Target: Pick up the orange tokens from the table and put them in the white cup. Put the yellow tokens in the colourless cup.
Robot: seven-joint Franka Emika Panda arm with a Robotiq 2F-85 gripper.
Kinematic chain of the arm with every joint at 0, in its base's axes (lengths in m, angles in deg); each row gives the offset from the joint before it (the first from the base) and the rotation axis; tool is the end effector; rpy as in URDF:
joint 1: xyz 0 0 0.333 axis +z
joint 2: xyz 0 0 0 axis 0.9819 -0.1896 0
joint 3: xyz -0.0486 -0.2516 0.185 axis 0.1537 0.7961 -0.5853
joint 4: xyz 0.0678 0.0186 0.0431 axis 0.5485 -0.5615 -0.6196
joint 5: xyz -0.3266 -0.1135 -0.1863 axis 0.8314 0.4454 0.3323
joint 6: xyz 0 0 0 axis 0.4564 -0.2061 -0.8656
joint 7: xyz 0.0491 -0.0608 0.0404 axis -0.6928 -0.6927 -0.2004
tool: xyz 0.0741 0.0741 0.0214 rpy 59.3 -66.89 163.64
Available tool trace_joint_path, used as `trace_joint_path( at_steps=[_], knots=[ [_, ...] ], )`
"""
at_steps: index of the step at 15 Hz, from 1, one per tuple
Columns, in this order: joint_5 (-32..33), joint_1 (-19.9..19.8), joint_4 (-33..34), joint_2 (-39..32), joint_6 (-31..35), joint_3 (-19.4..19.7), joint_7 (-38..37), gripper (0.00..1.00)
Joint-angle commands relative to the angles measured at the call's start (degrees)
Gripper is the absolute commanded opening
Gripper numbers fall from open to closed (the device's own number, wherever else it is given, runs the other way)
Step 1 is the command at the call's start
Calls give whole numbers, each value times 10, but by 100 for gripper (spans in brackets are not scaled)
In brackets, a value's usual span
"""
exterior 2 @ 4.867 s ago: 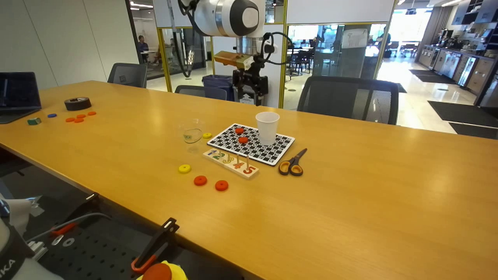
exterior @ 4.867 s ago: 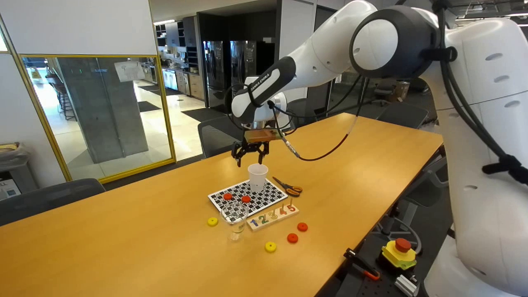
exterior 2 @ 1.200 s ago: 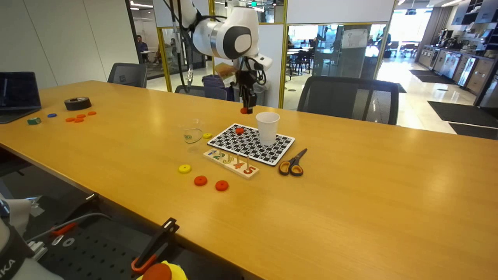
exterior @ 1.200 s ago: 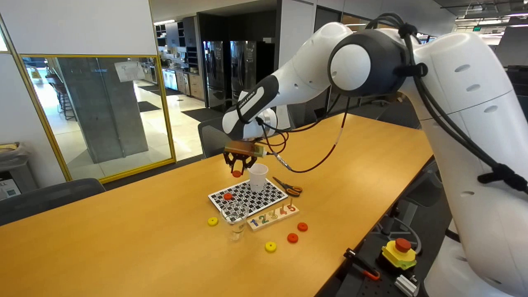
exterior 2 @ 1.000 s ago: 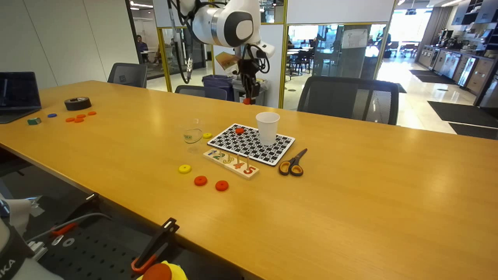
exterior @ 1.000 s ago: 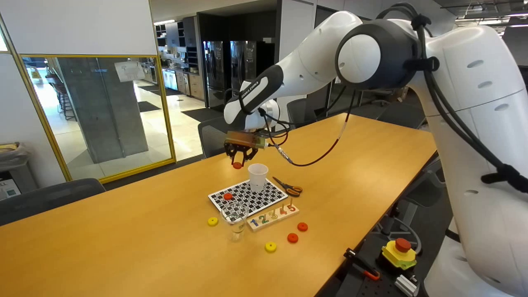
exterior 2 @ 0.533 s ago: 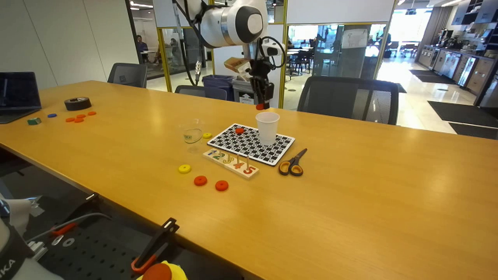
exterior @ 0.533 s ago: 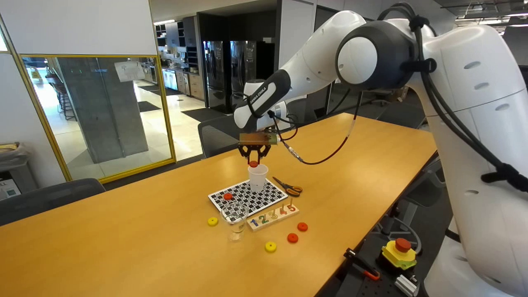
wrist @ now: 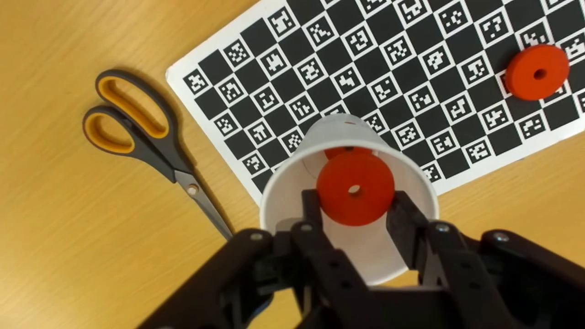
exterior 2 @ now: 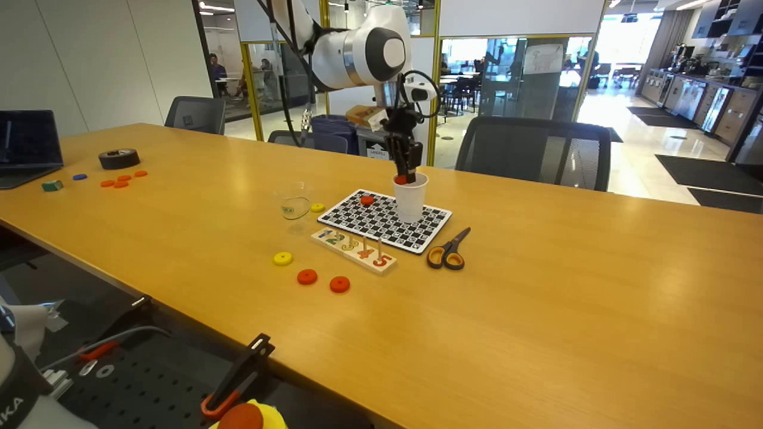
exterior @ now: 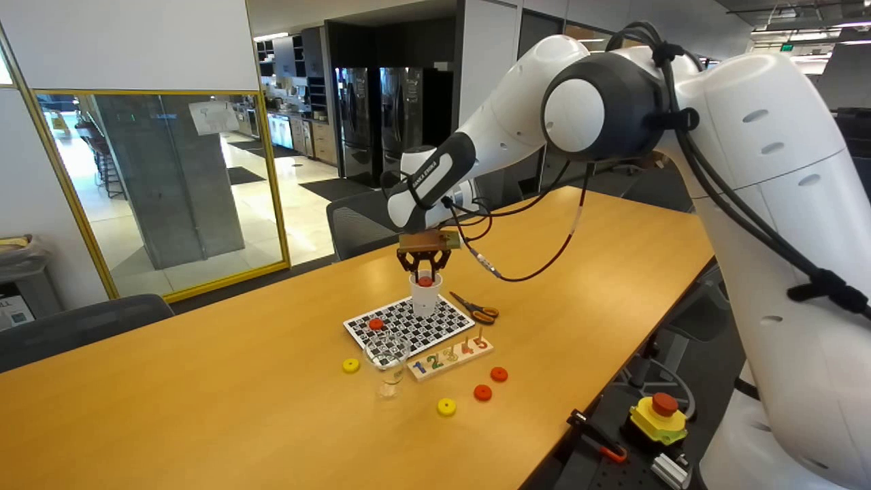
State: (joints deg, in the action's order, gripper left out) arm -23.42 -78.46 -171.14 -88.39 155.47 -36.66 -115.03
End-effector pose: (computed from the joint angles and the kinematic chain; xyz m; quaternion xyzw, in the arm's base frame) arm 0.6719 -0.1321 0.2627 0.9317 -0.3510 0.0663 0.0655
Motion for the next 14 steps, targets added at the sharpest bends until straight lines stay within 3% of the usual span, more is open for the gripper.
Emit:
trace_joint_path(
  at_steps=[1, 2, 6, 11, 14],
  knots=[
    [9, 4, 29, -14, -16, 7, -12, 50],
    [10, 4, 30, -15, -15, 8, -13, 67],
    [11, 7, 31, -10, -13, 11, -16, 97],
    [29, 29, 12, 20, 22, 7, -14, 100],
    [5, 24, 16, 20, 16, -38, 43, 100]
  ],
)
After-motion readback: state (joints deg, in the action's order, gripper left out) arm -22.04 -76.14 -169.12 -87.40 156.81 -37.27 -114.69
